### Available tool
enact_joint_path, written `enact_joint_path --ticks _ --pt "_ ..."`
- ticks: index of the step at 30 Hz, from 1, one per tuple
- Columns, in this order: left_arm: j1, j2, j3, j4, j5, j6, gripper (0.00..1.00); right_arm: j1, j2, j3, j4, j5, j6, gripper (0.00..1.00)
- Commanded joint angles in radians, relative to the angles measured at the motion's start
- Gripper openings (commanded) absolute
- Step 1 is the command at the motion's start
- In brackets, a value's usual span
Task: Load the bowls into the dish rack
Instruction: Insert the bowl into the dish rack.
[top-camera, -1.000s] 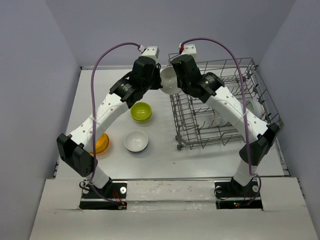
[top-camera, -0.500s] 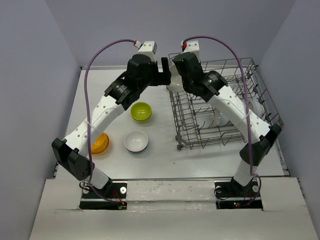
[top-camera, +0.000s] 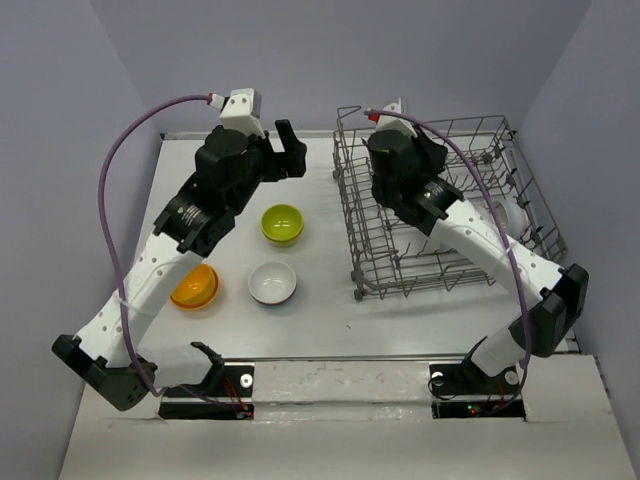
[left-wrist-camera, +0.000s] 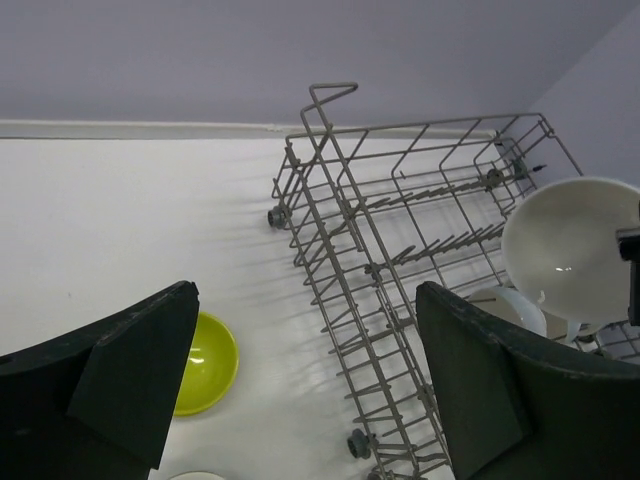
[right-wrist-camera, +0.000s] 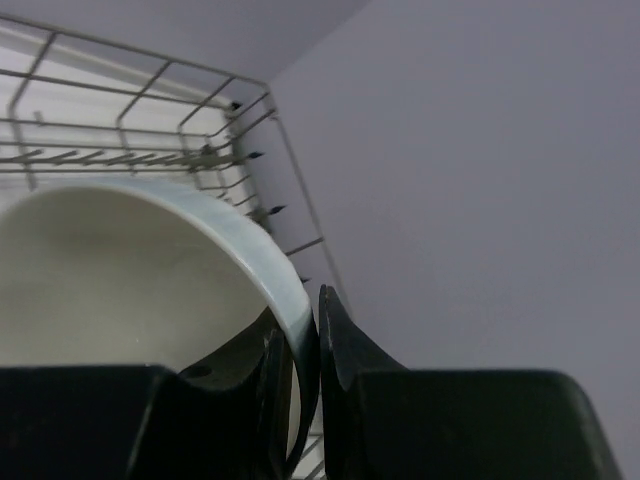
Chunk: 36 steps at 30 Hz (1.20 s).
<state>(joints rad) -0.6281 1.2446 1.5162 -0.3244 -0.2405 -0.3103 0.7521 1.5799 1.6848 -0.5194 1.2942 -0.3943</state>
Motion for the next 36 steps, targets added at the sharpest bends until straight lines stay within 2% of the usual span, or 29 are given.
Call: enact_joint_path --ticks 1,2,5,13,24,36 --pt "0.033 -0.069 -0.040 0.050 -0.037 0.020 0.99 0.001 -0.110 -0.273 0.987 0.206 -0.835 0.01" --pt "0.036 -0.076 -0.040 0.050 -0.040 0.020 0.99 0.001 -0.113 -0.305 0.989 0.214 -0.883 0.01" --pt "0.042 -0.100 -0.066 0.056 -0.037 0.019 0.99 0.001 -0.107 -0.338 0.858 0.240 -0.796 0.01" --pt "0.042 -0.108 -0.091 0.067 -0.008 0.008 0.99 0.001 -0.083 -0.477 0.770 0.263 -0.727 0.01" --pt "0.042 -0.094 -0.102 0.076 0.007 0.007 0.99 0.010 -0.015 -0.599 0.774 0.283 -0.646 0.01" --pt "0.042 -0.094 -0.105 0.074 0.012 0.008 0.99 0.030 0.029 -0.605 0.777 0.281 -0.626 0.01"
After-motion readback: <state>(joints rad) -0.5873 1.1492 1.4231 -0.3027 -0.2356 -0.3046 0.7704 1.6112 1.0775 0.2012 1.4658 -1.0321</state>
